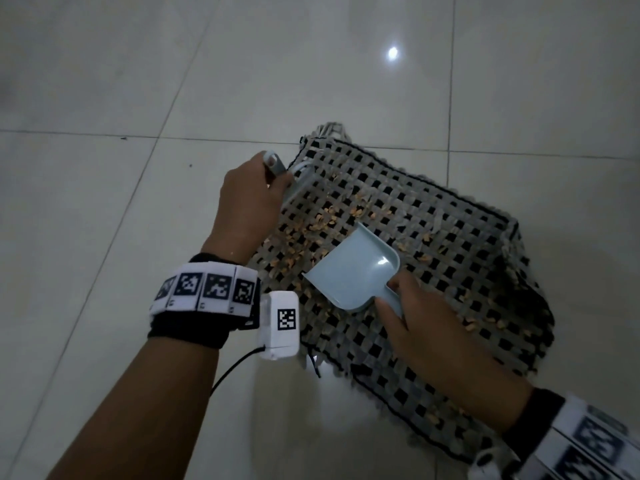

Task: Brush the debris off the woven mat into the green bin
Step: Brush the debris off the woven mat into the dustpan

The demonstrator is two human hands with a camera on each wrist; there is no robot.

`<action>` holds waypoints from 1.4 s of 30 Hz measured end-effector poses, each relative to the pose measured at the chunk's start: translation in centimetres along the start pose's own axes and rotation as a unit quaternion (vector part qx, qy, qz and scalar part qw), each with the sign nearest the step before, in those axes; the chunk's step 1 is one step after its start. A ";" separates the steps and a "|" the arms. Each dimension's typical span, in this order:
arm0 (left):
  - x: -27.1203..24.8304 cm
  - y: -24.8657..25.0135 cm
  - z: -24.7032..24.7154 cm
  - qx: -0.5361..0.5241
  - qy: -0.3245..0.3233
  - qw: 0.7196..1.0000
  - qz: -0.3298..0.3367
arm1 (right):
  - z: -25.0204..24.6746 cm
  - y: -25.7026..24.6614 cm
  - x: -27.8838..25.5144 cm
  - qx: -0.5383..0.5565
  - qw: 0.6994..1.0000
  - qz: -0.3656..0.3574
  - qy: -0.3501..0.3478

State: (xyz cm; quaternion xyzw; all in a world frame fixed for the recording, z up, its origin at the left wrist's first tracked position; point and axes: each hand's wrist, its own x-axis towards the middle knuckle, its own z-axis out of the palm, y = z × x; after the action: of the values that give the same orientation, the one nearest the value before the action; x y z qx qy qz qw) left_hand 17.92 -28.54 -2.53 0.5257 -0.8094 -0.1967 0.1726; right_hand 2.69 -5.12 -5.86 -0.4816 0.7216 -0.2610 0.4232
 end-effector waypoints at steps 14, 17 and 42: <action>-2.3 0.9 0.4 -0.026 -0.034 0.999 0.018 | -0.3 0.3 -0.2 -0.088 0.996 0.008 0.023; -2.0 1.2 1.5 -0.022 -0.002 1.000 0.015 | -0.3 0.1 -0.3 -0.123 0.992 0.005 0.030; -6.7 3.3 1.8 -0.032 -0.033 0.998 0.044 | -0.6 -0.4 -1.2 -0.222 0.974 0.001 0.036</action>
State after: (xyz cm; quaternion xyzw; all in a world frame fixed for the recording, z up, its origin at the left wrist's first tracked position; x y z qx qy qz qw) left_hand 17.10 -20.95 -2.92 0.4770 -0.8302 -0.2320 0.1716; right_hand 2.58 -4.18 -4.79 -0.5532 0.7768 -0.1107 0.2798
